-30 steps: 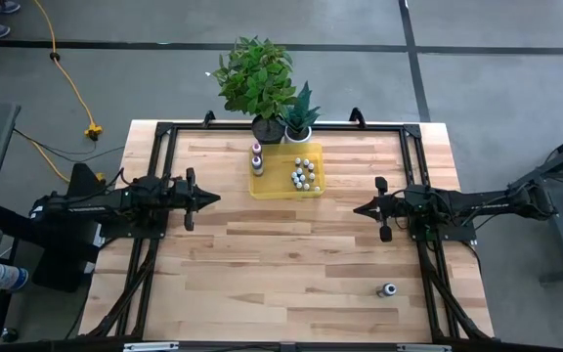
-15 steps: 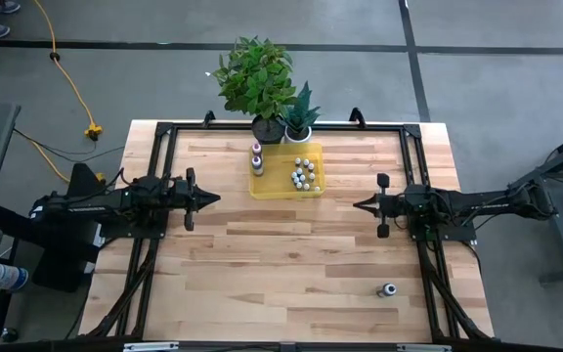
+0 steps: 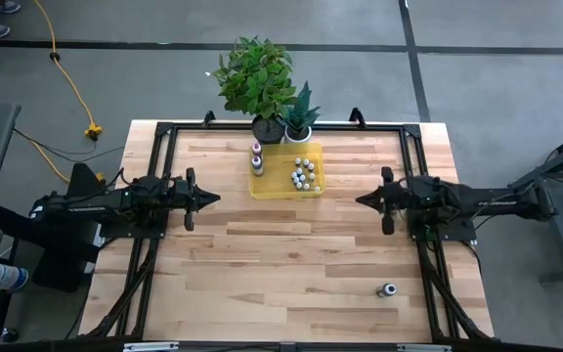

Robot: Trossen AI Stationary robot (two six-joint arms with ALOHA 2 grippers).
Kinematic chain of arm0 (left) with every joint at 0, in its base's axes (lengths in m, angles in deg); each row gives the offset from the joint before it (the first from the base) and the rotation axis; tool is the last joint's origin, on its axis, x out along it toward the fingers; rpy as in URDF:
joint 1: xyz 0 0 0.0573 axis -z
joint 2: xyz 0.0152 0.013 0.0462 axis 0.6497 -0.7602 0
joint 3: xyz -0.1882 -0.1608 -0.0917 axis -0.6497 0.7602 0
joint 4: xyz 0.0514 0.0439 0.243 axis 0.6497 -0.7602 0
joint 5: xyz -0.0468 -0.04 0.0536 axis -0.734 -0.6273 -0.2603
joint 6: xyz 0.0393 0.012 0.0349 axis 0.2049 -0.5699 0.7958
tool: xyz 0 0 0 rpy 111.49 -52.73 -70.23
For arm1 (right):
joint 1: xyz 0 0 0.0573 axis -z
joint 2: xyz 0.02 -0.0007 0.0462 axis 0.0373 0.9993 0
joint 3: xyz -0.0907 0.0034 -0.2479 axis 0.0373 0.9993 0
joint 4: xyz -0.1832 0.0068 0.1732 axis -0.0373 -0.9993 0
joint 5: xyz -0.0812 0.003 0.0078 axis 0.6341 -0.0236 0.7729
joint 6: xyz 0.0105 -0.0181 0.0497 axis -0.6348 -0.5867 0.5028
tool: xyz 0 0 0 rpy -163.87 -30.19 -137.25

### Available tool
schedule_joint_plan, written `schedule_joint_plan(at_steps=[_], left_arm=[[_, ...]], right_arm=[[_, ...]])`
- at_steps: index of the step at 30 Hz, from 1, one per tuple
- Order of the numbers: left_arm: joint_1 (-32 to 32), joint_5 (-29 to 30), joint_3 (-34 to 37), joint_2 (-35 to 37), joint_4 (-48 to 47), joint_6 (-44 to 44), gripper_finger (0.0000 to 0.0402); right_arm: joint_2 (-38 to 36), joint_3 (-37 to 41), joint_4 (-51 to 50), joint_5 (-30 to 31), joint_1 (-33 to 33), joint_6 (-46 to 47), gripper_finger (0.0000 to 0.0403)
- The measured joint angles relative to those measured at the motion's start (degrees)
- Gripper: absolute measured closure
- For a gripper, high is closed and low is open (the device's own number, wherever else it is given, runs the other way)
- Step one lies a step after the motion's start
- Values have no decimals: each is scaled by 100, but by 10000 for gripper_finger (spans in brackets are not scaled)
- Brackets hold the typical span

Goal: Pick & Place food coloring
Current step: Put the large blue food coloring bottle into the yellow bin

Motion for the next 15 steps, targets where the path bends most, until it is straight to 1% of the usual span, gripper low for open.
schedule_joint_plan(at_steps=[2, 5, 10, 15], left_arm=[[0, 1, 0, 0, -1, -1, 401], [0, 1, 0, 0, 0, 0, 401], [0, 0, 0, 0, -2, 0, 401], [0, 0, 0, 0, -2, -2, 401]], right_arm=[[61, -419, -522, 7, 75, 186, 402], [232, -973, -862, 16, 194, 538, 402], [643, -1869, -1645, 14, 449, 559, 402], [1152, -2797, -3013, 10, 766, 573, 402]])
